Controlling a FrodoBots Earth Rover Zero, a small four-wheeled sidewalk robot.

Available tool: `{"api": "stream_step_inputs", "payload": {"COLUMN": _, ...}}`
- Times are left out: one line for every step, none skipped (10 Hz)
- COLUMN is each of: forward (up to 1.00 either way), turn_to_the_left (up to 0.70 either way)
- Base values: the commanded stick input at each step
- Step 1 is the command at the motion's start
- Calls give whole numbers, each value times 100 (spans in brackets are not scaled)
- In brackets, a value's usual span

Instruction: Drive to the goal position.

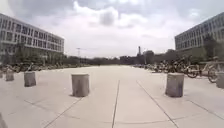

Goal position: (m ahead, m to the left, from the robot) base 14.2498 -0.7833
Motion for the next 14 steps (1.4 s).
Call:
{"api": "stream_step_inputs", "payload": {"forward": 100, "turn_to_the_left": 0}}
{"api": "stream_step_inputs", "payload": {"forward": 100, "turn_to_the_left": 0}}
{"api": "stream_step_inputs", "payload": {"forward": 100, "turn_to_the_left": 0}}
{"api": "stream_step_inputs", "payload": {"forward": 100, "turn_to_the_left": 0}}
{"api": "stream_step_inputs", "payload": {"forward": 100, "turn_to_the_left": 0}}
{"api": "stream_step_inputs", "payload": {"forward": 100, "turn_to_the_left": 0}}
{"api": "stream_step_inputs", "payload": {"forward": 100, "turn_to_the_left": 0}}
{"api": "stream_step_inputs", "payload": {"forward": 100, "turn_to_the_left": 0}}
{"api": "stream_step_inputs", "payload": {"forward": 100, "turn_to_the_left": 0}}
{"api": "stream_step_inputs", "payload": {"forward": 100, "turn_to_the_left": 0}}
{"api": "stream_step_inputs", "payload": {"forward": 100, "turn_to_the_left": 0}}
{"api": "stream_step_inputs", "payload": {"forward": 100, "turn_to_the_left": 0}}
{"api": "stream_step_inputs", "payload": {"forward": 100, "turn_to_the_left": 0}}
{"api": "stream_step_inputs", "payload": {"forward": 100, "turn_to_the_left": 0}}
